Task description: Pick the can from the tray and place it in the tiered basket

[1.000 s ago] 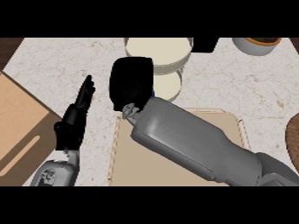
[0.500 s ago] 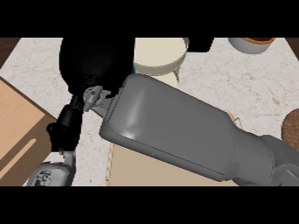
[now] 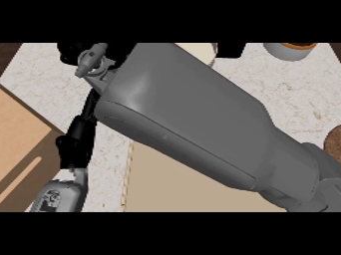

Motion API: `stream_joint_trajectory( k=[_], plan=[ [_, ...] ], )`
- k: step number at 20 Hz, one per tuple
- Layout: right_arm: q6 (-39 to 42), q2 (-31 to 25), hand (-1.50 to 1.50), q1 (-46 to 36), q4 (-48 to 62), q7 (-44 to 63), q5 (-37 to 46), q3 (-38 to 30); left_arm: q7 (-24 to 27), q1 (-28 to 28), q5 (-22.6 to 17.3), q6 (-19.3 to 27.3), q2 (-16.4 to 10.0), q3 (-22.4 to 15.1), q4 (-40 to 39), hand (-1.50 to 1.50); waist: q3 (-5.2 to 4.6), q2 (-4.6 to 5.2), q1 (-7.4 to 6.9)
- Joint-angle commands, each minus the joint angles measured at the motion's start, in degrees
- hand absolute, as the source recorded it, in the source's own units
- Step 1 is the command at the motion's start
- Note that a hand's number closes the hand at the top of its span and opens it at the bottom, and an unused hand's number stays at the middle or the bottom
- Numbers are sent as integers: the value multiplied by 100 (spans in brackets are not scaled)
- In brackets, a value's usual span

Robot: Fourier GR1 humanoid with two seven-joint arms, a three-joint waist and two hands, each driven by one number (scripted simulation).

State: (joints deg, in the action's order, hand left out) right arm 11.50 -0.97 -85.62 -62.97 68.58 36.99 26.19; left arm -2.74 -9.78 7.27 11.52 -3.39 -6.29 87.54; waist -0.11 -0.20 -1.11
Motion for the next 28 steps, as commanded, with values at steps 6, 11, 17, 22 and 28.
stream_joint_trajectory(
  k=[6, 11, 17, 22, 28],
  plan=[
    [-260, 86, 150, -9, 1106, 261, 633, -237, 194, -39, -40, -44, -76, 164, -114, 0, 4, 28, 56],
    [-272, -171, 150, -131, 1702, -421, 926, -499, 75, -58, 152, 19, 53, -51, -128, 0, 7, 32, 56],
    [-571, -199, 150, -38, 2394, -762, 1138, -855, 65, 86, -2, -147, -82, 86, 77, 0, 6, 41, 8],
    [-1692, -46, -150, 496, 2341, -739, 903, -1537, 135, 57, 38, -48, 13, 77, 39, 0, 9, 48, 19],
    [-2634, 90, -150, 675, 1782, -827, 817, -1933, 5, -96, 218, 92, 99, 8, -44, 0, 12, 27, 63]
  ],
)
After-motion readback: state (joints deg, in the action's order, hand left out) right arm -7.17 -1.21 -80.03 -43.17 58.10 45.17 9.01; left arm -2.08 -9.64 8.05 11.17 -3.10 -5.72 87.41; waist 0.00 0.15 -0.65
